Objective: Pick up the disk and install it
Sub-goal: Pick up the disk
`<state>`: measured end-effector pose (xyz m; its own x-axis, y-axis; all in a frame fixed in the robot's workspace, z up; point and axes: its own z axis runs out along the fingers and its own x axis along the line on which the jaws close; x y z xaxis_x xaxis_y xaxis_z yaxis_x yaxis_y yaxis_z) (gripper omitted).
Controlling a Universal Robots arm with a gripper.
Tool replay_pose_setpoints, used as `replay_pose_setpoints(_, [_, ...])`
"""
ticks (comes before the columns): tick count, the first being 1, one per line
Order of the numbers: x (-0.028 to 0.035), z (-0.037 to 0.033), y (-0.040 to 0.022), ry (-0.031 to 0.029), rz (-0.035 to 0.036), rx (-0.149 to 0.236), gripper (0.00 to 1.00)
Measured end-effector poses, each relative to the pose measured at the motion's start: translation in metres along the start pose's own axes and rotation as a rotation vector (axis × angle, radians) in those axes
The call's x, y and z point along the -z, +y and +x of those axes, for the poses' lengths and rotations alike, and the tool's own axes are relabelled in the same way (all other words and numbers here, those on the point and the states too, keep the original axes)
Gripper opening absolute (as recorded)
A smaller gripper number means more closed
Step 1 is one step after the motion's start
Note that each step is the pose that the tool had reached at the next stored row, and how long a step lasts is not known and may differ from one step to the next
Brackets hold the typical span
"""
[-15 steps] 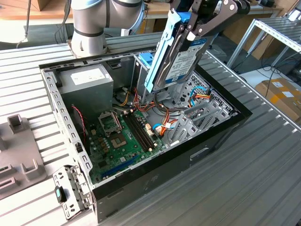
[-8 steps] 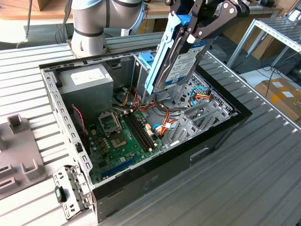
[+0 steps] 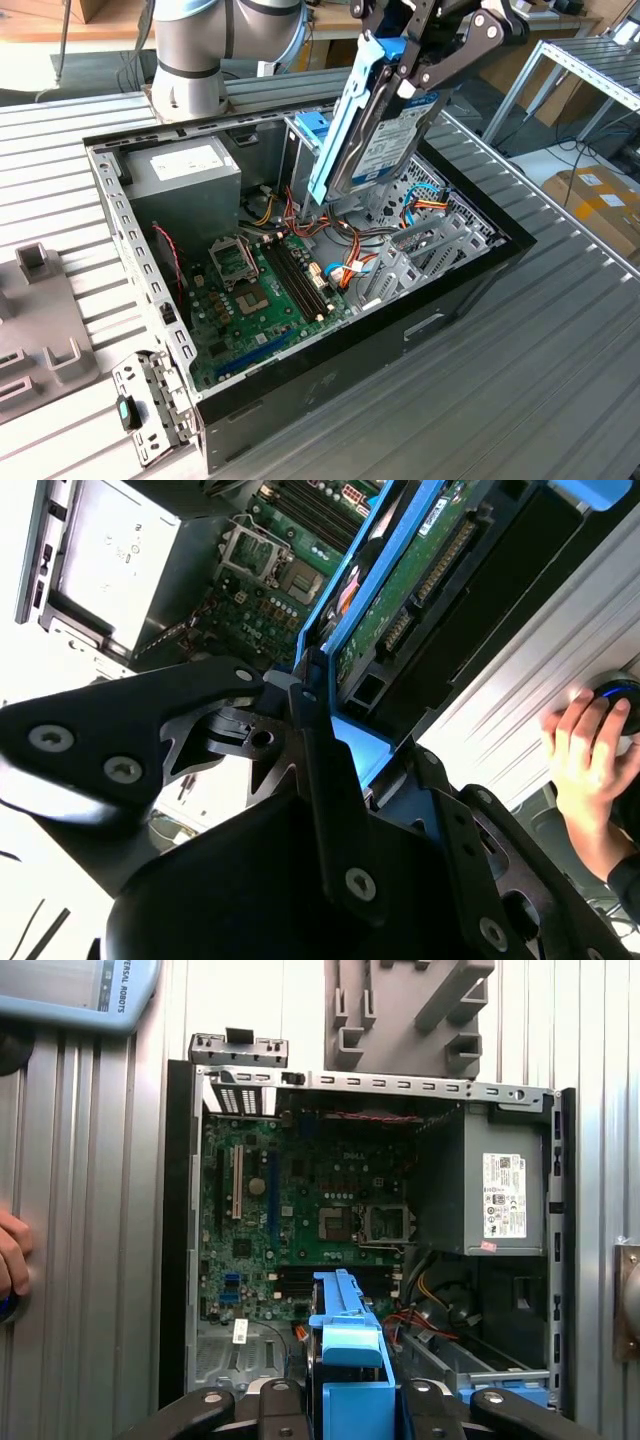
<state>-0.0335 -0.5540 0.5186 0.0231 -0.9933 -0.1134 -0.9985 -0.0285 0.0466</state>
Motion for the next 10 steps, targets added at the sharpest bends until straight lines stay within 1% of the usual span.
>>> replay_pose_setpoints(7, [-0.0028,0.0012,-0.0004,0.0000,0.0000,0.000,0.37])
replay_pose_setpoints(10, [-0.0044,0.0016,-0.0017,-0.0001,0.0000,0.000,0.37])
